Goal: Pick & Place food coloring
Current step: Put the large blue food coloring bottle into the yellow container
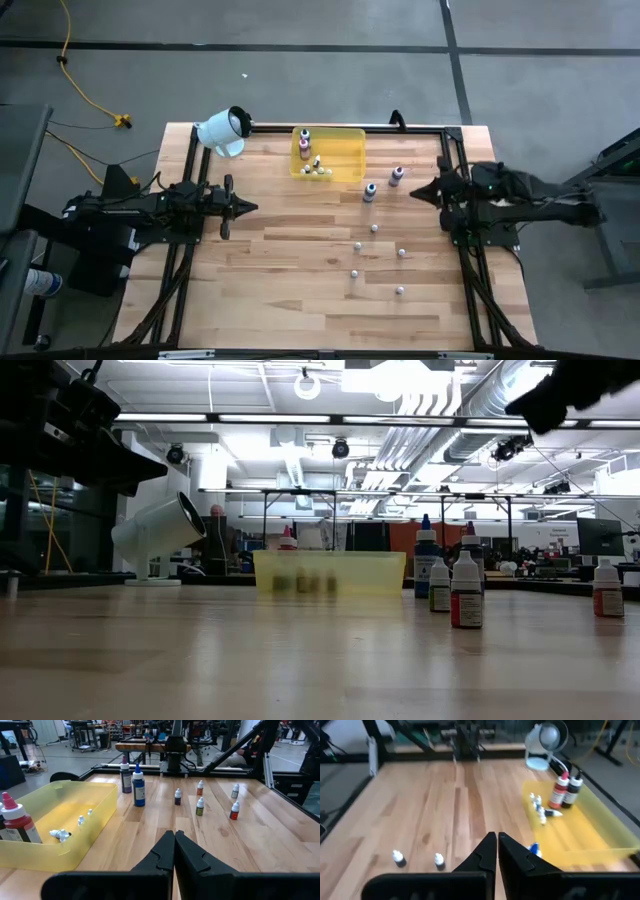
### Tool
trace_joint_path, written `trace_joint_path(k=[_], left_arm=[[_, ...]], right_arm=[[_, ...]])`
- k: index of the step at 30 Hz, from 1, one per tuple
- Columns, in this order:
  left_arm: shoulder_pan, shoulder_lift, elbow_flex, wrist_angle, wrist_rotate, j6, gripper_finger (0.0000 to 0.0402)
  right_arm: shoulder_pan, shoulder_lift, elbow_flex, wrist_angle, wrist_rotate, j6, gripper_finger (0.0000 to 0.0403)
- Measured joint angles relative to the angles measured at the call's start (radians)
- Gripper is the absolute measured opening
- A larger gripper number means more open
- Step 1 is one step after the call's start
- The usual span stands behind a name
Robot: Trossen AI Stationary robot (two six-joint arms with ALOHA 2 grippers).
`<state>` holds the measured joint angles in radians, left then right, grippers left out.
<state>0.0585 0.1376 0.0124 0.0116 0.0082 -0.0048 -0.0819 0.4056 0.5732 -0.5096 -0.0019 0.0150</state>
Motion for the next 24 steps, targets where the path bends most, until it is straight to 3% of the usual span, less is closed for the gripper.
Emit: trace_joint_path(k=[12, 24], left_arm=[[0.0, 0.0, 0.0, 0.0, 0.0, 0.0, 0.0], [0.0, 0.0, 0.0, 0.0, 0.0, 0.0, 0.0]], right_arm=[[-0.156, 0.452, 0.517, -0.501, 0.111, -0.114, 0.0046], [-0.256, 0.802, 0.712, -0.589, 0.069, -0.094, 0.0131]])
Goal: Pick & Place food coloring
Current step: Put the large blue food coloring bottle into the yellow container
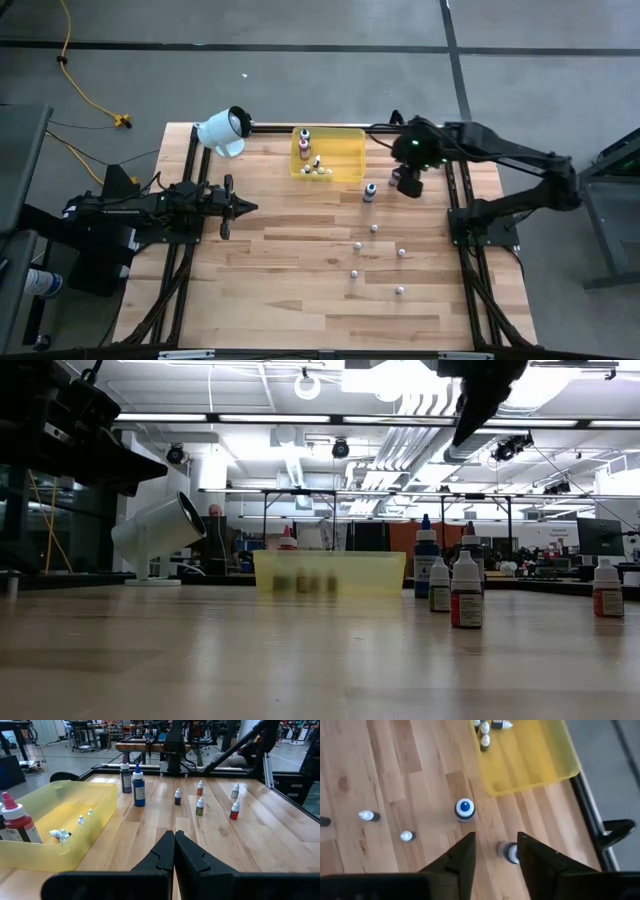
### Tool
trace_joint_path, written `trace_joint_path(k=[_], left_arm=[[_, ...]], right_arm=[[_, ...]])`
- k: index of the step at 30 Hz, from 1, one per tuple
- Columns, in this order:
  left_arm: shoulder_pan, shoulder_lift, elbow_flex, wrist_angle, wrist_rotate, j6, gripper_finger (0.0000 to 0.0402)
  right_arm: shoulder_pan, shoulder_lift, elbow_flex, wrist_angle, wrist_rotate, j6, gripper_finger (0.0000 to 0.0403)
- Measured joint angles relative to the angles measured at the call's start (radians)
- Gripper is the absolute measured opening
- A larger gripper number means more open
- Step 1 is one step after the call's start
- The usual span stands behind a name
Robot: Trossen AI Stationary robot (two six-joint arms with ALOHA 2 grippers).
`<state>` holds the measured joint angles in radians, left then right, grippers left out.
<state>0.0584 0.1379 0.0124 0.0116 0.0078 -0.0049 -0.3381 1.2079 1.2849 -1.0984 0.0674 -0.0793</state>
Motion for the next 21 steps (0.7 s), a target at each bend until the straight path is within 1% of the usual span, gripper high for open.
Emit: trace_joint_path(k=[7, 11, 15, 21], left_arm=[[0.0, 0.0, 0.0, 0.0, 0.0, 0.0, 0.0], [0.0, 0.0, 0.0, 0.0, 0.0, 0.0, 0.0], [0.0, 0.0, 0.0, 0.0, 0.0, 0.0, 0.0], [0.0, 0.0, 0.0, 0.0, 0.0, 0.0, 0.0]], right_arm=[[-0.024, 0.13, 0.029, -0.002, -0.012, 0.031, 0.0196], [-0.031, 0.171, 0.029, 0.021, -0.023, 0.098, 0.0223], [-0.068, 0.216, 0.038, 0.022, -0.065, 0.254, 0.024], [-0.102, 0.301, 0.106, 0.016, -0.093, 0.428, 0.0245]])
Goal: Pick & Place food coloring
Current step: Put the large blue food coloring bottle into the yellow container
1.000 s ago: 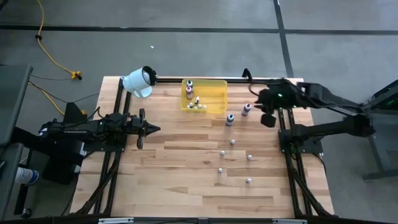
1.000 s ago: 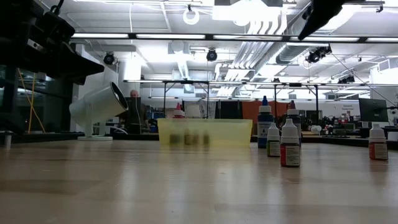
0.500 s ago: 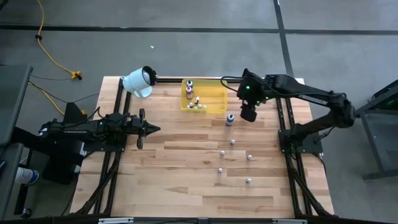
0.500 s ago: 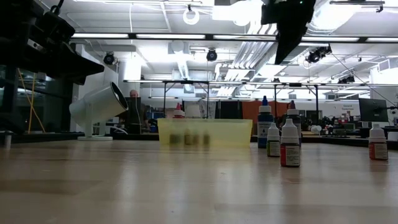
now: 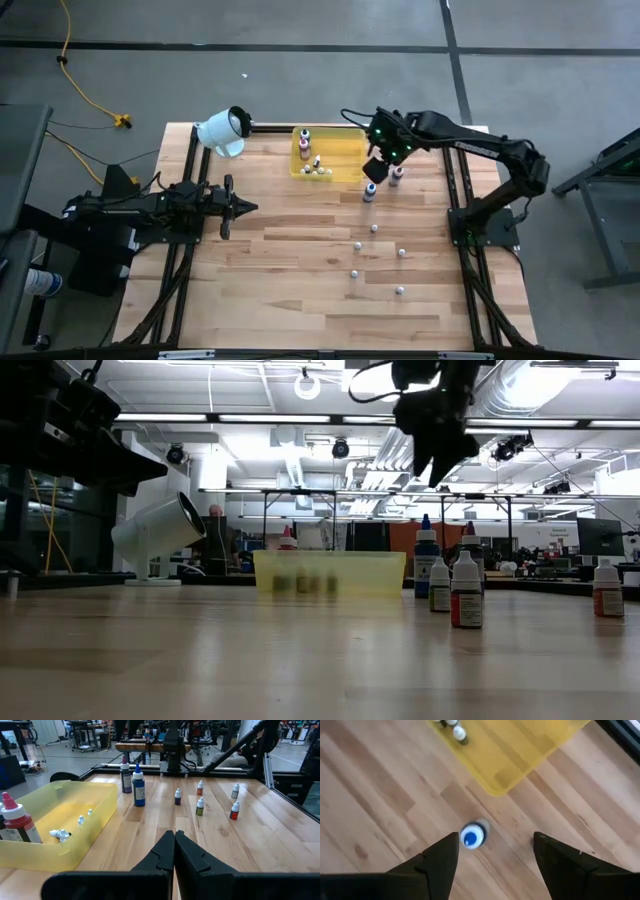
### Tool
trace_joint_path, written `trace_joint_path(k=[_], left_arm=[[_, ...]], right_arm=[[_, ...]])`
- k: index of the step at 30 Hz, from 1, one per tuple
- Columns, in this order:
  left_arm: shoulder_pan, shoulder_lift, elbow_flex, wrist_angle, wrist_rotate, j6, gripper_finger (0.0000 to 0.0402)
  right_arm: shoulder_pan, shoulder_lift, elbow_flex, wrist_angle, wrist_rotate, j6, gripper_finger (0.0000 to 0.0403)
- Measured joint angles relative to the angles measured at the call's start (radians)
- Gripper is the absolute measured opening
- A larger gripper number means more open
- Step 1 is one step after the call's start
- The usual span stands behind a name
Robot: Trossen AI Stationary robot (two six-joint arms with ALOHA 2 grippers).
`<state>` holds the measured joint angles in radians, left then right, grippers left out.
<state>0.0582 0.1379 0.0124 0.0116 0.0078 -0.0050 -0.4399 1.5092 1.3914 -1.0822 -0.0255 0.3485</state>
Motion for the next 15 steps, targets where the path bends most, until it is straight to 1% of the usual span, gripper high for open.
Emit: trace_joint_path(k=[4, 8, 15], left_arm=[[0.0, 0.0, 0.0, 0.0, 0.0, 0.0, 0.0], [0.0, 0.0, 0.0, 0.0, 0.0, 0.0, 0.0], [0.0, 0.0, 0.0, 0.0, 0.0, 0.0, 0.0]], right_arm=[[-0.013, 0.066, 0.057, -0.057, 0.0, 0.098, 0.0246], [-0.014, 0.118, 0.079, -0.132, -0.01, 0.204, 0.0246], [0.019, 0.187, 0.08, -0.138, -0.034, 0.232, 0.0246]])
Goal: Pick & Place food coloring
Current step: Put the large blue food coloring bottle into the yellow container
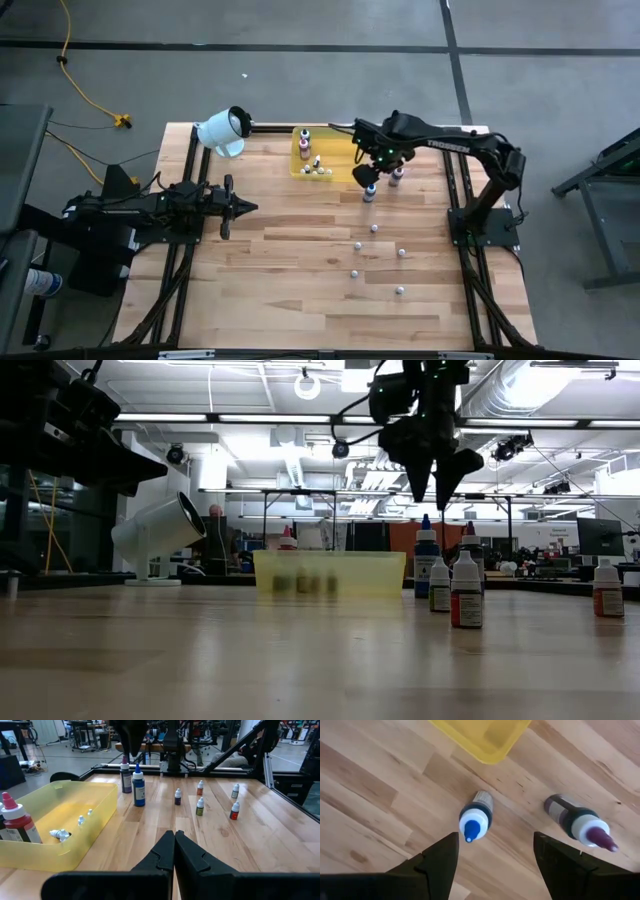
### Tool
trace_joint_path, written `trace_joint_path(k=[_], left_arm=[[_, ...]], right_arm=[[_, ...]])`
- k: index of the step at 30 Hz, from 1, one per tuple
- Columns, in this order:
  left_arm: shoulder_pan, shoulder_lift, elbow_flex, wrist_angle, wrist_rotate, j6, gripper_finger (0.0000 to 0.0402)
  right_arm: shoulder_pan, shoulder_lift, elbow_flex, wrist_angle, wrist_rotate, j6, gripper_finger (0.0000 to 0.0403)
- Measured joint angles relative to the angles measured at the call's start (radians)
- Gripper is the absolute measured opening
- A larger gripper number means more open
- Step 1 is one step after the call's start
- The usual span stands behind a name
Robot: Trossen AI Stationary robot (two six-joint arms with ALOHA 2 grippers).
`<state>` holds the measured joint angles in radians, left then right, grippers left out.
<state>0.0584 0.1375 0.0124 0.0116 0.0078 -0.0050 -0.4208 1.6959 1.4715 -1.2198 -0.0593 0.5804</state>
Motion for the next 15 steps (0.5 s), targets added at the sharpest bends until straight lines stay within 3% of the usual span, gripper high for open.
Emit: trace_joint_path(k=[15], left_arm=[[0.0, 0.0, 0.0, 0.0, 0.0, 0.0, 0.0]], right_arm=[[0.047, 0.058, 0.0, 0.019, 0.014, 0.045, 0.0246]])
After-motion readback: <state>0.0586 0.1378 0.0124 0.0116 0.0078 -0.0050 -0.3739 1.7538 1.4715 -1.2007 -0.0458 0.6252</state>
